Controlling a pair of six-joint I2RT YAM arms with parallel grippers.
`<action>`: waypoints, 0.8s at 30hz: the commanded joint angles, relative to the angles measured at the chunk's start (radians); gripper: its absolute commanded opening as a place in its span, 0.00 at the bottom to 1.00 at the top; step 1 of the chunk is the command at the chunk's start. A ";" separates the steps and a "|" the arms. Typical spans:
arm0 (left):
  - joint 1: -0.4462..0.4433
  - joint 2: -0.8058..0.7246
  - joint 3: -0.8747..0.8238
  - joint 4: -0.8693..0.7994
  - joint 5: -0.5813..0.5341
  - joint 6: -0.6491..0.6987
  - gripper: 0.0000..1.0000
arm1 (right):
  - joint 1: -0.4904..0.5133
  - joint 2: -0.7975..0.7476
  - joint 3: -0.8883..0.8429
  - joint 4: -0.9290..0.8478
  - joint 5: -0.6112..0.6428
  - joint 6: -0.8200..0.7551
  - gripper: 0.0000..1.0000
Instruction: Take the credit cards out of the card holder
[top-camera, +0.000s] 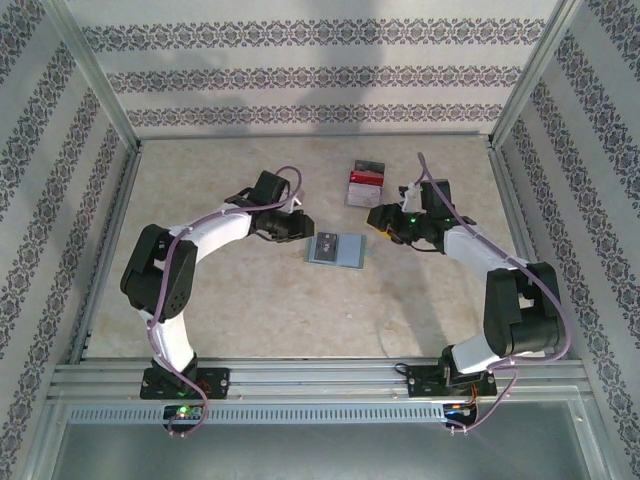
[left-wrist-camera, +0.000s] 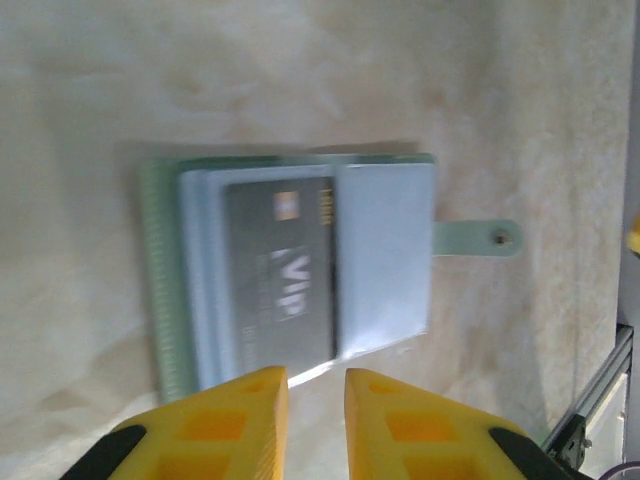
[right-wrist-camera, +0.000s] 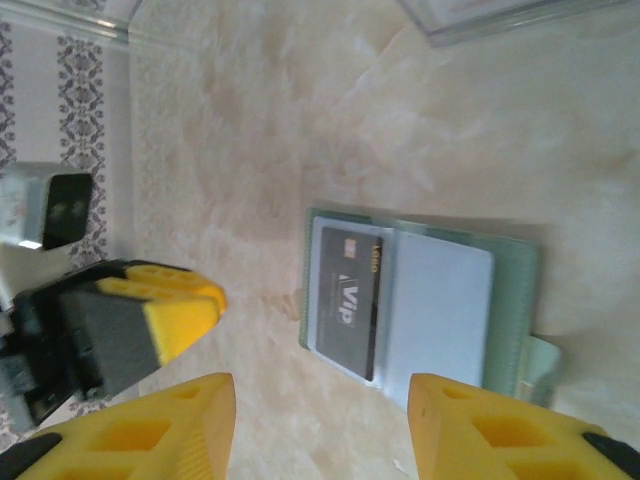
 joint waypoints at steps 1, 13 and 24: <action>0.025 -0.029 -0.035 0.096 0.066 -0.038 0.20 | 0.038 0.026 0.035 0.028 -0.005 0.030 0.48; 0.032 0.087 -0.012 0.158 0.154 -0.051 0.10 | 0.151 0.159 0.053 0.124 0.039 0.101 0.45; 0.029 0.187 0.052 0.130 0.158 -0.024 0.08 | 0.193 0.265 0.078 0.138 0.029 0.103 0.43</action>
